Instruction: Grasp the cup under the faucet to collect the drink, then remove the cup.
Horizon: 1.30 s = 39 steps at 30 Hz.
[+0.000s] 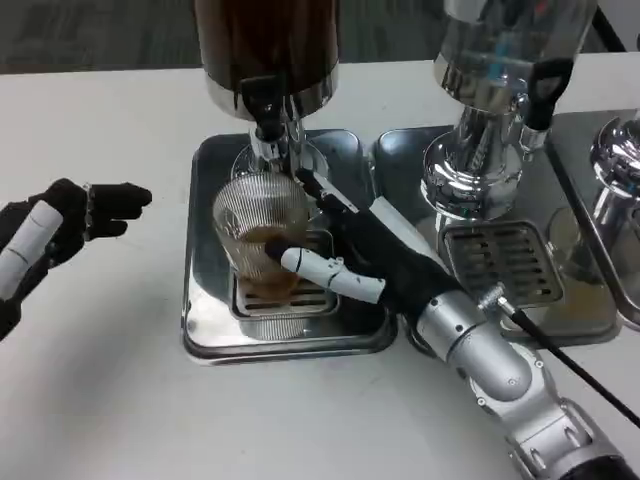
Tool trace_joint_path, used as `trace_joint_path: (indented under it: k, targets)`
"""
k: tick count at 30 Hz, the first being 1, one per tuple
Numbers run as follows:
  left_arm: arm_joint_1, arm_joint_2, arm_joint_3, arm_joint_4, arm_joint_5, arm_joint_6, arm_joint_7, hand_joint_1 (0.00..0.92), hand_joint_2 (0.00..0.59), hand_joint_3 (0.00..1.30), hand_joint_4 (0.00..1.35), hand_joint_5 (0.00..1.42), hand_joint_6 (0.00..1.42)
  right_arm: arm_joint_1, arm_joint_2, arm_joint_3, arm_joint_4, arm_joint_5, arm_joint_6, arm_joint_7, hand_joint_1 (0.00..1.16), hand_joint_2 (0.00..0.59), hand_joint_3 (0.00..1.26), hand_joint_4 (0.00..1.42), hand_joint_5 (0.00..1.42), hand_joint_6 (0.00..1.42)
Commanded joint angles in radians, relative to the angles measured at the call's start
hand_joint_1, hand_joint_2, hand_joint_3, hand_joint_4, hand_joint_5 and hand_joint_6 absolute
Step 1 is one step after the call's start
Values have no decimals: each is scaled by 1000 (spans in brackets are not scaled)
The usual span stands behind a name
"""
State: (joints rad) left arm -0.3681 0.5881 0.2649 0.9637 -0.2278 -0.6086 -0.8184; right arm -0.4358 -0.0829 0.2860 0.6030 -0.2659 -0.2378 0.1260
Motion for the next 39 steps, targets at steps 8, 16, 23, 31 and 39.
trace_joint_path:
  k: [8,16,23,31,39]
  targets:
    - [15,21,3,18,12,12,18,0,123,442,264,219,219,4,19,38,4,-53,-17,-35,432,189,0,0,0,97]
    - [15,27,2,26,14,14,26,0,130,454,265,223,222,0,21,54,-7,-91,15,-56,488,195,0,0,0,97]
    - [15,27,0,31,15,15,31,0,131,456,278,231,223,12,28,62,-32,-118,44,-89,518,200,0,0,17,158]
    - [24,25,1,34,15,20,38,0,136,462,279,233,233,22,43,70,-67,-140,88,-118,530,206,0,0,163,265]
    - [29,27,0,33,16,26,42,0,142,468,287,240,237,29,63,89,-80,-158,107,-143,535,207,0,52,313,444]
